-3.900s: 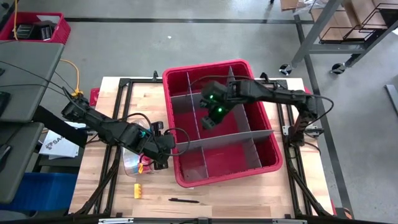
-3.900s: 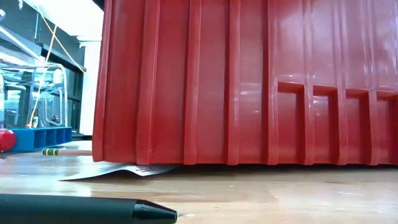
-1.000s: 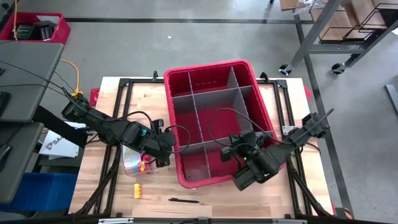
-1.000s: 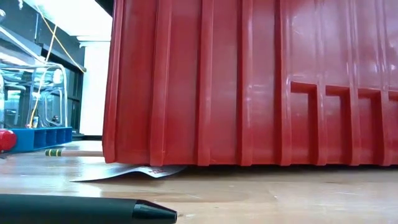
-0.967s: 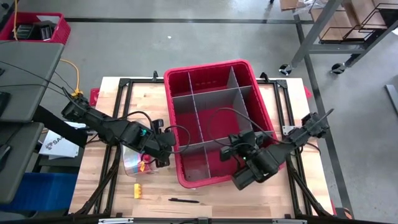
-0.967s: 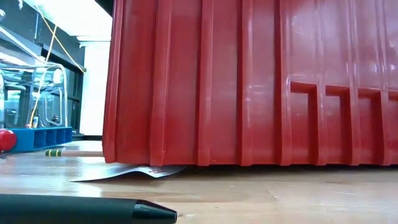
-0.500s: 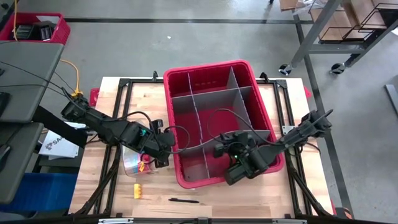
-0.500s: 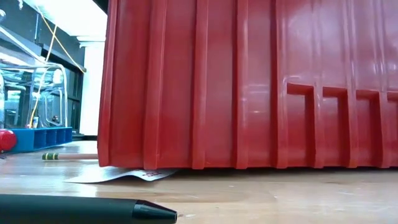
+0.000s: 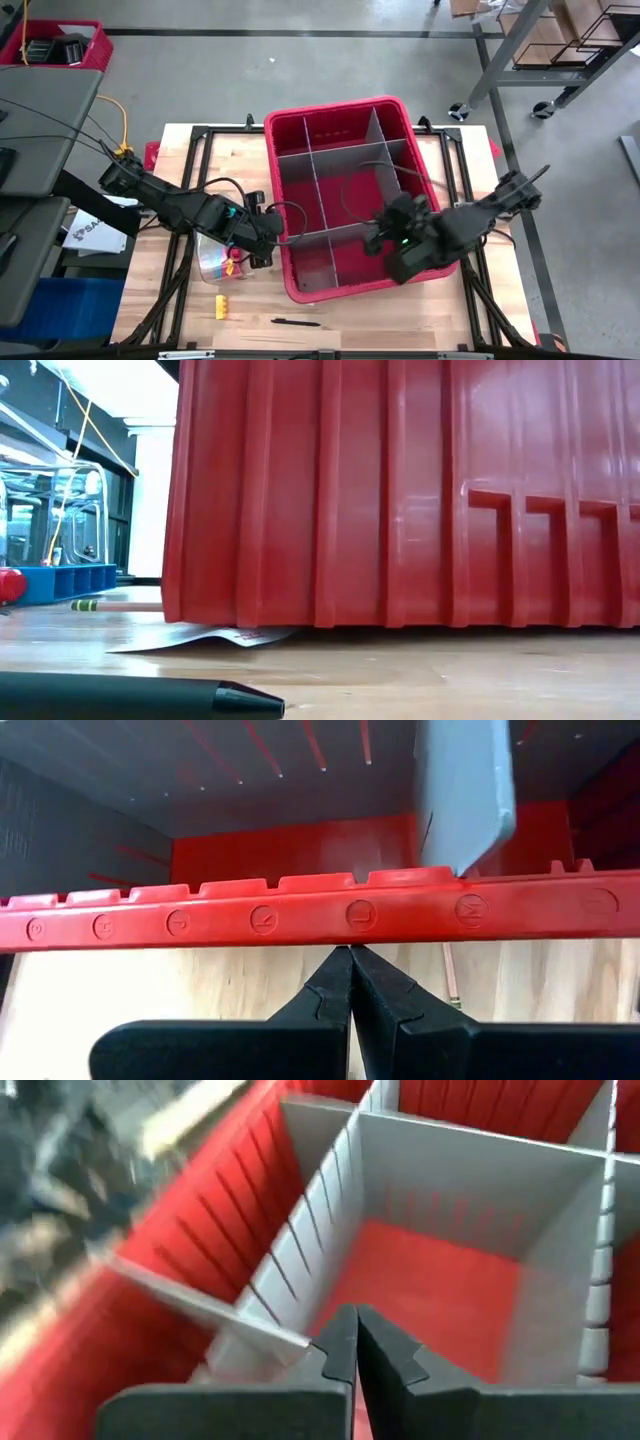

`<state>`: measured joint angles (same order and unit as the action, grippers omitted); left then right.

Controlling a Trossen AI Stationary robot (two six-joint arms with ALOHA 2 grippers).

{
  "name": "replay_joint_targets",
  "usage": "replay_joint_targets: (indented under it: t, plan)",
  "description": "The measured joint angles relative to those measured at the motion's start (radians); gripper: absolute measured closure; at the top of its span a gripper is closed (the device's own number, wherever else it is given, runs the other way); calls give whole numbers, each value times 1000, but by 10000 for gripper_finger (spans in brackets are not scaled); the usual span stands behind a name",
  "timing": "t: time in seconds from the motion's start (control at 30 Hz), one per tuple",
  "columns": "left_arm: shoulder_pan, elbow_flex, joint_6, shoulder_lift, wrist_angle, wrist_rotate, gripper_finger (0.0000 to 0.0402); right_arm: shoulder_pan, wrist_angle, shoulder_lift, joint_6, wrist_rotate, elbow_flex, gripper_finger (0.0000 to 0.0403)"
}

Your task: Sort Items/Unsort Items

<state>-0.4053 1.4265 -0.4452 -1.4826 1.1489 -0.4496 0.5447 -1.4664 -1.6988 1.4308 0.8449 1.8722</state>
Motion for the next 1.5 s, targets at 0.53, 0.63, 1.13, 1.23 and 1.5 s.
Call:
replay_joint_targets:
  t: [0.53, 0.63, 1.13, 1.23, 1.5]
  plan:
    - [6, 127, 207, 79, -11, -94, 401, 74, -107, 55, -116, -515, 44, 403]
    - [7, 124, 141, 115, 60, -141, 401, 79, -104, 57, -49, -635, 43, 403]
    - [-74, 125, 223, 271, -211, -3, 401, 90, 77, 58, 73, -959, -183, 403]
    - [-111, 125, 201, 292, -176, -3, 401, 91, 196, 66, 110, -960, -231, 403]
    - [-170, 125, 121, 371, -30, -75, 401, 39, 550, 62, 119, -858, -325, 403]
